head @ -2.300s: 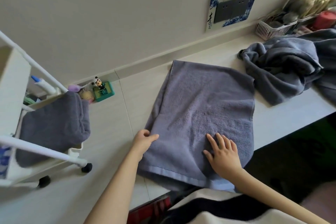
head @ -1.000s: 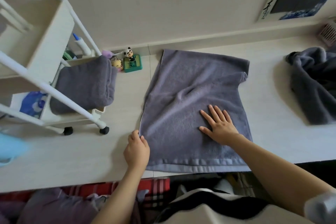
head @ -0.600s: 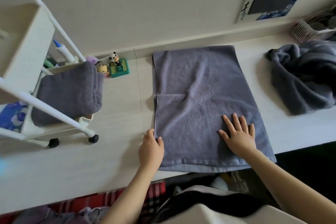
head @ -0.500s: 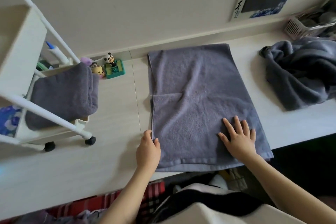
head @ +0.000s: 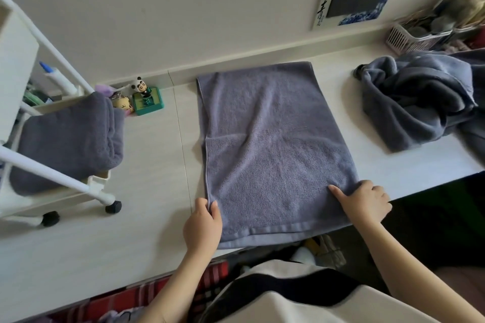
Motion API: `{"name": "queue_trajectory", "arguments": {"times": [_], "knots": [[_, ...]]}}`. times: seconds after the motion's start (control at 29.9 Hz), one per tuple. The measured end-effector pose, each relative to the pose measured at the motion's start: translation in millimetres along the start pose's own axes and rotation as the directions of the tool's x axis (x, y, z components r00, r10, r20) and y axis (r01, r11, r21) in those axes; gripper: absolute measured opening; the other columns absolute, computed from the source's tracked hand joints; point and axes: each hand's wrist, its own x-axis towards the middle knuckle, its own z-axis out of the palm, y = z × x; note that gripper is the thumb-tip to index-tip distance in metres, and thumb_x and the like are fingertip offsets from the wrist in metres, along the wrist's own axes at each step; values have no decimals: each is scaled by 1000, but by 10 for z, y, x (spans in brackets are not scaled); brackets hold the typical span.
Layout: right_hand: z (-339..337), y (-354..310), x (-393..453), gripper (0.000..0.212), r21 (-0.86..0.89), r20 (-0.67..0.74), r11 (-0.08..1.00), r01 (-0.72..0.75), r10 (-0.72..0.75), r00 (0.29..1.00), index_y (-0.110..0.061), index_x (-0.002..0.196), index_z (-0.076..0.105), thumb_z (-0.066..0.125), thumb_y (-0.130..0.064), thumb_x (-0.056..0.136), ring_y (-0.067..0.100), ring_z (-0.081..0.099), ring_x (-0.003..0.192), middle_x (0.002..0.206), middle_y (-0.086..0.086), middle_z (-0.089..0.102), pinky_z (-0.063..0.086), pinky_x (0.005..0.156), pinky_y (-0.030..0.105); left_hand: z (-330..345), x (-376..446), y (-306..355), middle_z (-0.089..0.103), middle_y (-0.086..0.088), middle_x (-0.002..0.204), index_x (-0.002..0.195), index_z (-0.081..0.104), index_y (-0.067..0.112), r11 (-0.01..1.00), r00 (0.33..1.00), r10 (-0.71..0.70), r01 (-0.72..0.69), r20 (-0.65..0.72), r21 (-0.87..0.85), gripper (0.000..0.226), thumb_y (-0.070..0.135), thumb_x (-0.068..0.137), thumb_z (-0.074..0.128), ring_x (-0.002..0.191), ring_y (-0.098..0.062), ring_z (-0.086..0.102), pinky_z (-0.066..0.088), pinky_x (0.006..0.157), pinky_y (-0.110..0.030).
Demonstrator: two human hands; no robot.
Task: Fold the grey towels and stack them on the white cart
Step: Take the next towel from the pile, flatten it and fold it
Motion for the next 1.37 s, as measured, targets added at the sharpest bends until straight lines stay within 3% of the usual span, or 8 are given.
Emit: {"name": "queue_trajectory", "arguments": {"times": [0.3,0.47,0.57,0.73,0.83,0.97,1.24,1.37], "knots": [[-83,127,0,91,14,68,997,-71,70,995,-3,111,48,60,-79,63,38,51,107,115,20,55,42,87,45,-12,-83,33,65,-15,81,84,44,14,983,994,-107,107,2,-147,20,29,94,51,82,-39,61,34,60,-33],[-161,228,19,63,116,175,991,-61,40,984,-11,92,45,64,-67,71,27,56,75,91,10,60,43,61,32,-4,-77,33,59,-13,72,73,49,3,982,983,-114,133,141,-137,35,32,89,59,79,-37,59,43,66,-38],[-172,243,-24,52,219,119,974,-59,34,992,-12,98,45,69,-54,76,26,53,74,87,6,55,40,60,32,-15,-73,40,62,-20,84,76,48,2,976,978,-142,164,153,-145,35,32,92,54,86,-38,59,41,69,-38],[-160,277,-63,32,509,82,860,-34,-8,997,-11,102,51,65,-35,86,21,52,74,86,4,54,40,62,30,-40,-92,87,61,-27,94,79,45,3,972,976,-178,195,125,-132,33,31,95,49,94,-43,57,35,70,-37],[-157,343,-15,23,605,138,794,-55,-36,990,-8,89,53,59,-30,91,17,49,66,82,8,57,34,52,27,-61,-108,60,54,-19,75,74,43,3,976,985,-151,163,88,-147,33,27,96,48,83,-41,55,32,64,-36],[-161,421,110,23,724,213,678,-124,-48,976,-10,75,47,58,-21,91,21,45,68,73,9,50,33,56,30,-91,-105,-39,52,-15,66,68,39,5,985,994,-97,102,45,-142,35,24,94,53,68,-36,50,31,59,-37],[-68,461,-2,26,535,30,828,169,-219,975,-9,70,40,59,-4,87,20,40,61,68,6,46,31,55,28,-27,-147,-124,55,-26,62,69,42,5,990,990,132,-134,47,37,29,11,85,66,60,-44,55,32,50,-34],[29,448,-11,16,390,-37,899,199,-201,979,-1,87,54,68,-6,81,37,46,95,102,21,52,39,76,36,46,-125,-191,54,-23,64,70,54,1,941,977,210,-210,29,264,33,11,63,84,60,-40,55,46,51,-40]]}}
